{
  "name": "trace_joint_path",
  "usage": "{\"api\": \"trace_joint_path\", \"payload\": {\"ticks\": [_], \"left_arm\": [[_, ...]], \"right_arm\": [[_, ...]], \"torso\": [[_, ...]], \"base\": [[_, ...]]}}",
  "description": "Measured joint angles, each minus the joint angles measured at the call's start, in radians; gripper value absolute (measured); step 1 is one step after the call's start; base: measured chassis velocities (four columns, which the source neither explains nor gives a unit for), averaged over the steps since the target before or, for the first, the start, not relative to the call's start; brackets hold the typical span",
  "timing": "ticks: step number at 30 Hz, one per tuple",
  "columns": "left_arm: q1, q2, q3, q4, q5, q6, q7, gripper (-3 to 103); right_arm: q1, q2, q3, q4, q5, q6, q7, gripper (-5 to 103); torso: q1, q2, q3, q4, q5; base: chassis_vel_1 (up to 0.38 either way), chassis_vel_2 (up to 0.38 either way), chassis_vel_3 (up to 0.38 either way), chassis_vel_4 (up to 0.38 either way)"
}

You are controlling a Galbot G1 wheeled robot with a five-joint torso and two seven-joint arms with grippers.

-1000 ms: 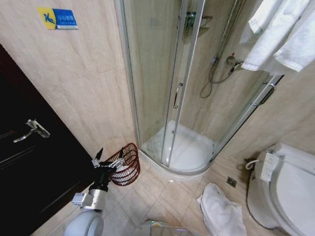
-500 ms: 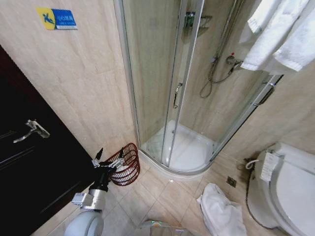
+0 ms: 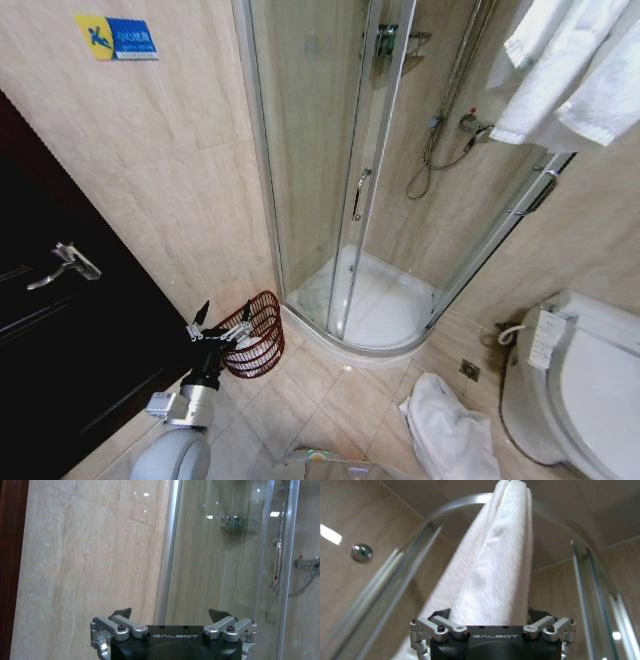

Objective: Discard the used towel into the hamper.

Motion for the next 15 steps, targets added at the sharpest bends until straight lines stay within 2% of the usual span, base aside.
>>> {"api": "trace_joint_path", "payload": {"ticks": [1,2,4,6,8,11,14,15], "left_arm": [[0.0,0.0,0.0,0.0,0.0,0.0,0.0,100],[0.0,0.0,0.0,0.0,0.0,0.0,0.0,100],[0.0,0.0,0.0,0.0,0.0,0.0,0.0,100],[0.0,0.0,0.0,0.0,0.0,0.0,0.0,100],[0.0,0.0,0.0,0.0,0.0,0.0,0.0,100],[0.0,0.0,0.0,0.0,0.0,0.0,0.0,100],[0.0,0.0,0.0,0.0,0.0,0.0,0.0,100],[0.0,0.0,0.0,0.0,0.0,0.0,0.0,100]], "right_arm": [[0.003,0.016,-0.011,-0.022,-0.04,0.019,-0.002,100],[0.003,0.016,-0.011,-0.022,-0.04,0.019,-0.002,100],[0.013,0.034,-0.025,-0.047,-0.066,0.035,-0.002,100],[0.02,0.038,-0.03,-0.052,-0.069,0.039,-0.002,100],[0.033,0.039,-0.038,-0.053,-0.067,0.041,-0.005,100],[0.049,0.041,-0.05,-0.05,-0.039,0.039,-0.01,100],[0.073,0.044,-0.068,-0.024,0.058,0.019,-0.012,100],[0.073,0.044,-0.068,-0.024,0.058,0.019,-0.012,100]], "torso": [[0.0,0.0,0.0,0.0,-0.0029],[0.0,0.0,0.0,0.0,-0.0029],[0.0,0.0,0.0,-0.0001,-0.0001],[0.0,0.0,0.0,0.0,-0.0005],[0.0,0.0,0.0,-0.0002,-0.0025],[0.0,0.0,0.0,-0.0002,-0.001],[0.0,0.0,0.0,-0.0003,-0.0018],[0.0,0.0,0.0,-0.0003,-0.0018]], "base": [[0.0,0.0,0.0,0.0],[0.0,0.0,0.0,0.0],[0.0,0.0,0.0,0.0],[0.0,0.0,0.0,0.0],[0.0,0.0,0.0,0.0],[0.0,0.0,0.0,0.0],[0.0,0.0,0.0,0.0],[0.0,0.0,0.0,0.0]]}}
